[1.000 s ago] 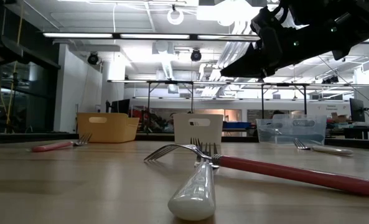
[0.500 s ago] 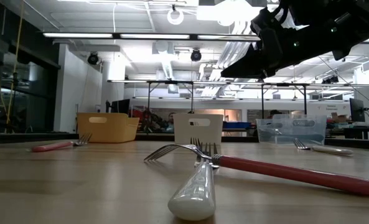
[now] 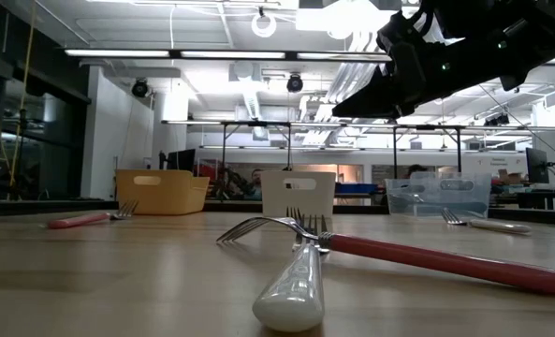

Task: Sort silverware by color (type)
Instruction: Put the bottom left white fork into the yellow bin

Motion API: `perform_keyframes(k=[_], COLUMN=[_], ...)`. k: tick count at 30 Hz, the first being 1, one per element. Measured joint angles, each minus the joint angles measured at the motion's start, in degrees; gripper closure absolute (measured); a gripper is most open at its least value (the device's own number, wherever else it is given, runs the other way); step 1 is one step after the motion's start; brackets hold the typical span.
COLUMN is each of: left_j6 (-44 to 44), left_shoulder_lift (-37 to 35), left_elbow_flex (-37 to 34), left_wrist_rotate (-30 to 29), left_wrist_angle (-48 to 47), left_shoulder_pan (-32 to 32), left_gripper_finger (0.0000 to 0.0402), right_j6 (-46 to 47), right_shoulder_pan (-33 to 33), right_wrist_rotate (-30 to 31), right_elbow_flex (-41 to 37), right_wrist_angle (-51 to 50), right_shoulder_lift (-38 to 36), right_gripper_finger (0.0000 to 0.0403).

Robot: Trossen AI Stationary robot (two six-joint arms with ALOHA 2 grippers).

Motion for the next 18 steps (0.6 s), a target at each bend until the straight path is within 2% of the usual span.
perform_keyframes(k=[5,9,18], left_j6=[2.04,2.45,1.99], left_shoulder_lift=[-0.02,0.63,3.91], left_elbow_flex=[0.00,0.00,0.08], left_wrist_rotate=[-2.22,-1.75,-1.37], left_wrist_angle=[0.47,0.53,1.09], left_shoulder_pan=[-0.64,-1.35,-1.70], left_gripper_finger=[0.0271,0.0284,0.0273], right_j6=[0.00,0.00,0.00], right_shoulder_pan=[0.00,0.00,0.02], right_wrist_rotate=[0.01,0.02,0.00], right_elbow_flex=[0.00,0.00,0.00], right_wrist_angle=[-0.01,-0.01,-0.26], right_shoulder_lift=[0.00,0.00,0.00], right_gripper_finger=[0.0403,0.0403,0.0403])
